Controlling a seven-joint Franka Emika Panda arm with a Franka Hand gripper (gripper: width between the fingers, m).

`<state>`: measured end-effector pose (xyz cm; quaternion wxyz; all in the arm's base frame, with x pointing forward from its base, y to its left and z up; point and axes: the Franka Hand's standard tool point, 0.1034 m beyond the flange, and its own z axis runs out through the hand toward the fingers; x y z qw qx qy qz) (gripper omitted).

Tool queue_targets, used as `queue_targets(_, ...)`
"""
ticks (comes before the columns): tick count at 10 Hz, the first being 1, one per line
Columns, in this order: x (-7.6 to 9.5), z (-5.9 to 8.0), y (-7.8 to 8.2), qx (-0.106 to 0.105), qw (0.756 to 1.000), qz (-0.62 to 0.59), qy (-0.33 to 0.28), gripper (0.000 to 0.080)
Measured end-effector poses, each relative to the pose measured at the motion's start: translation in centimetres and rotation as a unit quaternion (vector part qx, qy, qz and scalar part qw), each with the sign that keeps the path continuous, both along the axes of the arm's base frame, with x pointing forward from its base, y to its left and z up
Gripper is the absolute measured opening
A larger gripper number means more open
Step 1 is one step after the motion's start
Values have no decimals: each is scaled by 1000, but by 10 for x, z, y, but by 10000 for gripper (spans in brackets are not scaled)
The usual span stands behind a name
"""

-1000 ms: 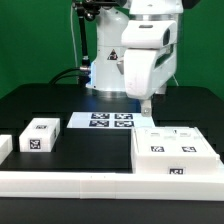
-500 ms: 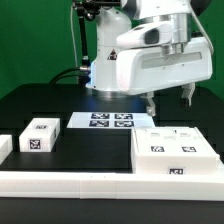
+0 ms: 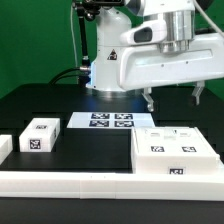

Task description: Assemble cabinet

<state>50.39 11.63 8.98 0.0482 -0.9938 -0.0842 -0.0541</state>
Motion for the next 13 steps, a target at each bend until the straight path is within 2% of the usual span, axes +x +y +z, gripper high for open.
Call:
queue_targets(1, 0, 0, -1, 7, 997, -73, -7, 649)
queue_targets(2, 0, -5, -7, 10, 996, -84, -19, 649)
queue_targets(6, -1, -6, -6, 9, 997, -74, -18, 649)
queue_targets(8, 1, -21, -15, 13, 997, -72, -36, 649)
queue_targets(9, 0, -23, -19, 12, 997, -69, -34, 649)
queue_targets(10, 5, -23, -17, 22, 995, -74, -68, 649)
queue_targets(12, 0, -29, -10, 43, 986, -79, -139, 649)
queue_targets(13, -3, -32, -9, 46, 983, -84, -154, 649)
